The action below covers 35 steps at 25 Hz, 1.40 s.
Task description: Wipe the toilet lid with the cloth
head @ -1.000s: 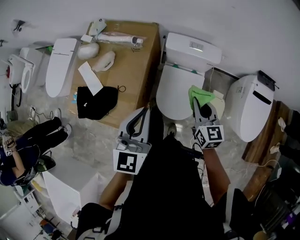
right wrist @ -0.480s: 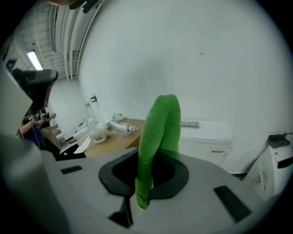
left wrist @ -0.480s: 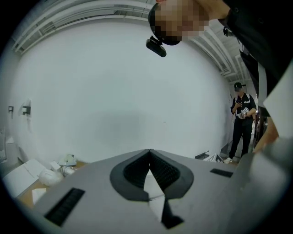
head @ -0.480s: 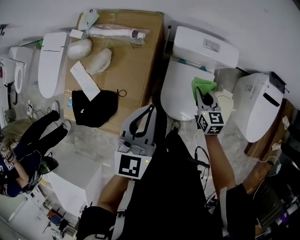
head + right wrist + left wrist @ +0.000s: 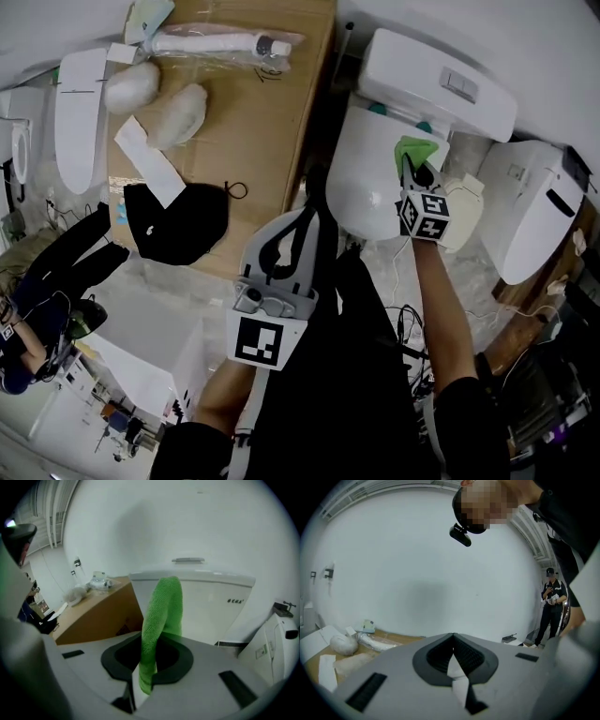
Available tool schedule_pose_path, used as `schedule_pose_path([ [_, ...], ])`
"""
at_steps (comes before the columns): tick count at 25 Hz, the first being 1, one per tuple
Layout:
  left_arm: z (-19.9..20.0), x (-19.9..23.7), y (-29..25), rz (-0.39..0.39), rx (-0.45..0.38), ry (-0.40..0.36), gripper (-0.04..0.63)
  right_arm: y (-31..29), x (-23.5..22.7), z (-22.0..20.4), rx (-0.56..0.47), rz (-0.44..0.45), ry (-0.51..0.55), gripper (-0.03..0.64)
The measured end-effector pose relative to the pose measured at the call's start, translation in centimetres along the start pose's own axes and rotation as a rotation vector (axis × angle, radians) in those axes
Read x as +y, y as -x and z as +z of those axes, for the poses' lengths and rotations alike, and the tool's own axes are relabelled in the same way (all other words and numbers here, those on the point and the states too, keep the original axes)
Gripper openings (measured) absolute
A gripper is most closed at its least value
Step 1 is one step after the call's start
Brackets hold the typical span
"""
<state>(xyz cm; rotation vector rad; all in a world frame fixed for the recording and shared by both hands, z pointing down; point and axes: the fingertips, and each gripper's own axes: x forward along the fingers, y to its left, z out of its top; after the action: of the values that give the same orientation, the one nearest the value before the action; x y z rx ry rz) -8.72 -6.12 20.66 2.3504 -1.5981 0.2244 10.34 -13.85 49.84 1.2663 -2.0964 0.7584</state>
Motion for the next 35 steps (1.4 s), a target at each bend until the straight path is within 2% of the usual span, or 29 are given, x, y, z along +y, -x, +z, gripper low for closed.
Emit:
schedule_pose_path([
  [7,-3.3,2.3,-2.0,0.008,0.021,0.036,0.006,-7.3,-3.4,-5.7,0.158,-0.081,-0.056,0.051],
  [16,-5.4,6.4,-4.0,0.033,0.013,0.049,0.006,-14.9,-4.3,-11.3,0.326,-0.077,-0.086,0.051],
  [23,-7.9,7.6,-4.9,0.025,0.019,0.08,0.006,-16.9,-4.2,-12.3,0.306,-0.06,-0.14,0.052],
  [35,-9.7,7.7,-4.4,0.025,0.025,0.102,0.006,-19.9,-0.3,-9.9,0.327,0.103,0.005,0.052],
])
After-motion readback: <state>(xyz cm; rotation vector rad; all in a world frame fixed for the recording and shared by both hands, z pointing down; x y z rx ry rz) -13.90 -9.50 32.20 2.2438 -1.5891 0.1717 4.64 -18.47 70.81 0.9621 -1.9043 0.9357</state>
